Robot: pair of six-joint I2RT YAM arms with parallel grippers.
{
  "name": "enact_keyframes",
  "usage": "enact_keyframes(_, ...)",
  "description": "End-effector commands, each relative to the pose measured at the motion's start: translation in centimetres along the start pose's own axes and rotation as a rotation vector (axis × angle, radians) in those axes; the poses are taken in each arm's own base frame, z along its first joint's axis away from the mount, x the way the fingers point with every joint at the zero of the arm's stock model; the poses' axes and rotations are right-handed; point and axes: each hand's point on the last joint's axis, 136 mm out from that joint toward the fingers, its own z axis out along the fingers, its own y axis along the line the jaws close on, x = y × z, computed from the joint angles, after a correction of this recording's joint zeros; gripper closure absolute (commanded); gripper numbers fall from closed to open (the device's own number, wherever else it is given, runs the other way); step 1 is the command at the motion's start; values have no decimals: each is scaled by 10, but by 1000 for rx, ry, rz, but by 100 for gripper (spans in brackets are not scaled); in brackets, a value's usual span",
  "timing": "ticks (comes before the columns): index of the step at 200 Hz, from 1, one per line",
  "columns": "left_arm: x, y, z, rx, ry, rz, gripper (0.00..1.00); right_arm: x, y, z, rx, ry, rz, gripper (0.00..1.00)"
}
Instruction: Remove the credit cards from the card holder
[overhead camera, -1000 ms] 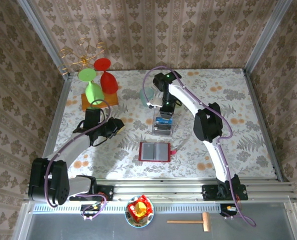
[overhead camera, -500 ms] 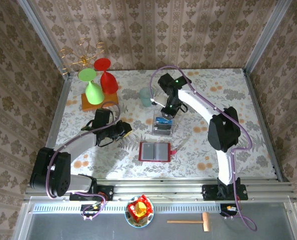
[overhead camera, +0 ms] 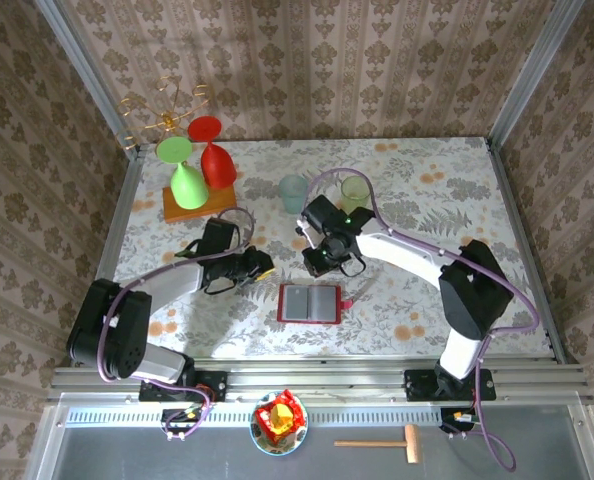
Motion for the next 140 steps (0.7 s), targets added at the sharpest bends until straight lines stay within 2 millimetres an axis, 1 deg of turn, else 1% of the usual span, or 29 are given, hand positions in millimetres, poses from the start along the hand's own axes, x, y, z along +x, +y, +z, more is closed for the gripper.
enact_keyframes(1, 8, -9, 2, 12, 51, 39, 80, -9, 19, -10, -90, -97, 207, 90)
enact_keyframes(15, 13, -8, 3, 13, 69, 37, 80, -4, 22, -9, -104, -106, 253, 90)
enact_keyframes(21, 14, -7, 4, 15, 69, 32, 80, 0, 22, -8, -109, -98, 278, 92)
enact_keyframes(26, 18, -12, 4, 47, 88, 32, 81, 3, 22, -7, -114, -93, 293, 94)
enact_keyframes(31, 19, -12, 5, 55, 93, 27, 81, 5, 22, -6, -123, -90, 309, 95)
enact_keyframes(49, 25, -10, 5, 66, 110, 22, 83, 12, 27, 0, -175, -78, 351, 96)
enact_keyframes(51, 33, -12, 7, 65, 130, 36, 83, 13, 28, 1, -181, -77, 357, 96)
enact_keyframes(55, 36, -11, 8, 61, 140, 38, 84, 15, 28, 2, -190, -71, 365, 96)
enact_keyframes(65, 44, -7, 10, 51, 159, 42, 84, 20, 32, 6, -215, -60, 380, 94)
enact_keyframes(77, 52, -2, 13, 40, 183, 38, 85, 27, 32, 13, -223, -41, 402, 87)
enact_keyframes(105, 66, 12, 17, -7, 195, 35, 88, 40, 28, 27, -202, 3, 447, 84)
enact_keyframes(140, 74, 25, 20, -39, 210, 18, 90, 44, 27, 36, -198, 18, 487, 80)
